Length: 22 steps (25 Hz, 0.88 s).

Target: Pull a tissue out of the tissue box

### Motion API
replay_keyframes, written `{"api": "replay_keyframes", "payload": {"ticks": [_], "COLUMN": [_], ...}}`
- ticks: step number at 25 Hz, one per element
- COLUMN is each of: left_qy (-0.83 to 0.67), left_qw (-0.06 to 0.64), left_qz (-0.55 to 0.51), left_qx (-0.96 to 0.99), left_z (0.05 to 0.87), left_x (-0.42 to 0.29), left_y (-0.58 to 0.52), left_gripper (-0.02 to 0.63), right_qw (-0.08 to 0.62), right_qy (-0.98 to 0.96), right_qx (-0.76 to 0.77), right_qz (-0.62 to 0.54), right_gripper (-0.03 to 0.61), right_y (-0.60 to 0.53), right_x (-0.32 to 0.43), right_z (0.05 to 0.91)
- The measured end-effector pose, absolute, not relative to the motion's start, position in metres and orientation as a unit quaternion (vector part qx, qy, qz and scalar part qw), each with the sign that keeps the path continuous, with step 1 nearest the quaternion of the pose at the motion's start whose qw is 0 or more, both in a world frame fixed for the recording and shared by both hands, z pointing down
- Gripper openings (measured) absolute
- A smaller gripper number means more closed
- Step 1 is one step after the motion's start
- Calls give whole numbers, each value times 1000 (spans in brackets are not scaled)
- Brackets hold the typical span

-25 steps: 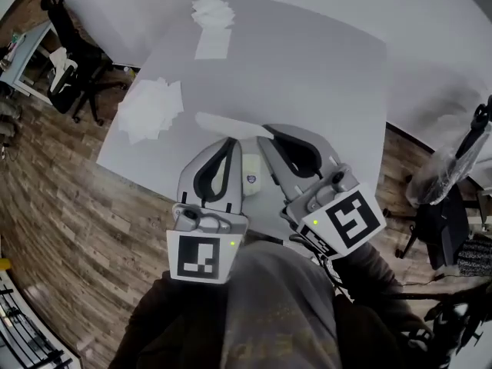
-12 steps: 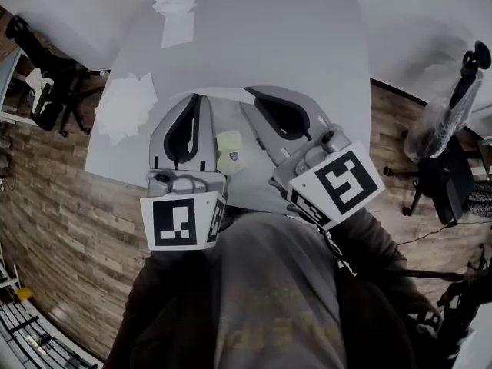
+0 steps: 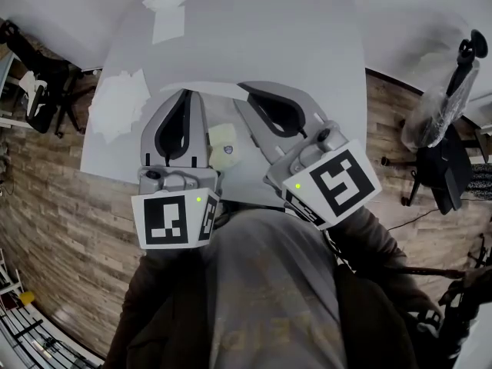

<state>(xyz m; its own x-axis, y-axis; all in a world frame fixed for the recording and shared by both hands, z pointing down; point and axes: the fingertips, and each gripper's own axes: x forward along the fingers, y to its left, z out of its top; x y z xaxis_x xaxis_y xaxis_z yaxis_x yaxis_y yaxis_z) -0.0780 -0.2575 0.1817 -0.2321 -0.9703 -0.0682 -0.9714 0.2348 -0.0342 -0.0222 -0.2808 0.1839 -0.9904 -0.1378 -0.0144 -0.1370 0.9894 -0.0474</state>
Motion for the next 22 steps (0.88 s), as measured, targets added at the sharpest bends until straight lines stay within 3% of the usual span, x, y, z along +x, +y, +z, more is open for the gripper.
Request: {"api": "replay_keyframes", "payload": {"ticks": [22], "left_qy": [779], "left_qw": [34], "left_qz": [7], "left_qx": [-626], "left_z": [183], "left_x": [-74], "left_y": [-257], "left_gripper": [-2], "right_qw": [14], "right_qy": [997], "right_qx": [-78], "right_qz": [-24], "right_gripper": [2], "right_y": [-281], "right_x": [-21], "right_z": [181]}}
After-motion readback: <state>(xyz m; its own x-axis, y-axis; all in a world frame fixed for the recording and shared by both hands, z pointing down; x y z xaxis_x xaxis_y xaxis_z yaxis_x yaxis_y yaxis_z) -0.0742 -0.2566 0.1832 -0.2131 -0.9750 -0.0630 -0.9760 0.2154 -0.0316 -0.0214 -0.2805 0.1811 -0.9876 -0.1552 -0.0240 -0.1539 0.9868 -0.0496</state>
